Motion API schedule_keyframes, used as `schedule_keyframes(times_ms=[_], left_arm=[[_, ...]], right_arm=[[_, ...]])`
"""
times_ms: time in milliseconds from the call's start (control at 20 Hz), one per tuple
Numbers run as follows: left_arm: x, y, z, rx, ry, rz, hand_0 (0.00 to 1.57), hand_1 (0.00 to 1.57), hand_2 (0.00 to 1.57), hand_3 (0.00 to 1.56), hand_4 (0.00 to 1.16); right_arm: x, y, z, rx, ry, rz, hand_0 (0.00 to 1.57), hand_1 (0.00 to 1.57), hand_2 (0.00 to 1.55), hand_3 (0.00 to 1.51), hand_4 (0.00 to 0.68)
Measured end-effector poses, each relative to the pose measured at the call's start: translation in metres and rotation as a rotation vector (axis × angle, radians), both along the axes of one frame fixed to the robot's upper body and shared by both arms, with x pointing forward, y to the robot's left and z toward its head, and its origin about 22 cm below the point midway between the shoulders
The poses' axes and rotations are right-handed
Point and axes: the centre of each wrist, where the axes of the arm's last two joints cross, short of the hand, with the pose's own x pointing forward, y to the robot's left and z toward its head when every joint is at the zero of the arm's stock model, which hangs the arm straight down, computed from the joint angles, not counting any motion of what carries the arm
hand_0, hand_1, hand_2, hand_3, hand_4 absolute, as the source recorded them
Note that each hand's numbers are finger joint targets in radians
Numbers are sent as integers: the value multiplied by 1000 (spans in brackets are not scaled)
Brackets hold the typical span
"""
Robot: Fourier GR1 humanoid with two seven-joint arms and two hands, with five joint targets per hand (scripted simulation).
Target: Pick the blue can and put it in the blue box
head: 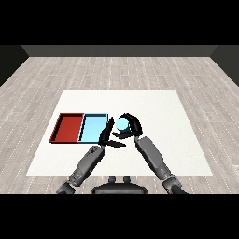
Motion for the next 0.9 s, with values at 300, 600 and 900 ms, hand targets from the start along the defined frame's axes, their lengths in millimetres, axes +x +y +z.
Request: schedule_keyframes(times_ms=[300, 600, 900], left_arm=[[4, -1, 8, -6, 8, -19, 0, 0, 0, 0, 0], [3, -6, 5, -1, 3, -22, 0, 0, 0, 0, 0], [6, -12, 2, -12, -7, -38, 0, 0, 0, 0, 101]], right_arm=[[-5, 8, -3, -9, -6, 13, 1406, 1406, 1429, 1392, 646], [-9, 18, 1, -14, -12, 36, 1426, 1426, 1435, 1394, 616], [-13, 31, -4, -39, -12, 59, 1363, 1363, 1442, 1397, 615]])
